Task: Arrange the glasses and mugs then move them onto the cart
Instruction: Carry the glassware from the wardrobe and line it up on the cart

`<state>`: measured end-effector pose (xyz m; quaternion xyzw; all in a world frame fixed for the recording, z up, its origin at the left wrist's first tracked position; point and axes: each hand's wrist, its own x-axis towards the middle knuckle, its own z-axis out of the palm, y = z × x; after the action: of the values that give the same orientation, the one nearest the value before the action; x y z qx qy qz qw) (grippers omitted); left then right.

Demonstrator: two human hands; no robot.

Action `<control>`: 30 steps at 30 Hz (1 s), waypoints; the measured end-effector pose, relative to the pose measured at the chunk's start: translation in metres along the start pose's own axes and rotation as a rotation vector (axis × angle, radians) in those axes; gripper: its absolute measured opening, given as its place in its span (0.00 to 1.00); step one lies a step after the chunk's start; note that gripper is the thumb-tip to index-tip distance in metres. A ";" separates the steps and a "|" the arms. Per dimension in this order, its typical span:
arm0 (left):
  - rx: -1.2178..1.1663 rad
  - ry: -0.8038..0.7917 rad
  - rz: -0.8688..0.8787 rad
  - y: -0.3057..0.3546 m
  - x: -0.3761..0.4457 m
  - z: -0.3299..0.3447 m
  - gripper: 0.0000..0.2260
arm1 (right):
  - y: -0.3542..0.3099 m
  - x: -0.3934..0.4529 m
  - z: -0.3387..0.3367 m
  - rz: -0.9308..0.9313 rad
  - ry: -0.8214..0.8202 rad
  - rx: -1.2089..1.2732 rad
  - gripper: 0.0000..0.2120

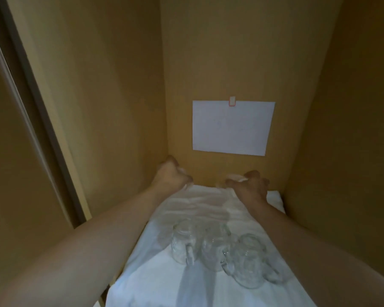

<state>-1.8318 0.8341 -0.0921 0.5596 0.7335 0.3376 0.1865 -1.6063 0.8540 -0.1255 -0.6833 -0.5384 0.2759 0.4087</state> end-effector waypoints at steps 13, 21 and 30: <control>-0.444 0.205 0.016 0.072 -0.110 -0.016 0.39 | -0.016 -0.074 -0.093 -0.036 0.169 0.622 0.31; -0.595 0.211 0.023 0.076 -0.141 -0.018 0.40 | -0.012 -0.132 -0.109 -0.220 0.141 0.524 0.38; -0.626 0.008 0.036 0.060 -0.134 -0.035 0.44 | -0.027 -0.153 -0.092 -0.170 0.239 0.395 0.48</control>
<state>-1.7723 0.7057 -0.0389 0.4865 0.5847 0.5525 0.3409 -1.5857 0.6846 -0.0649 -0.5701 -0.4774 0.2578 0.6169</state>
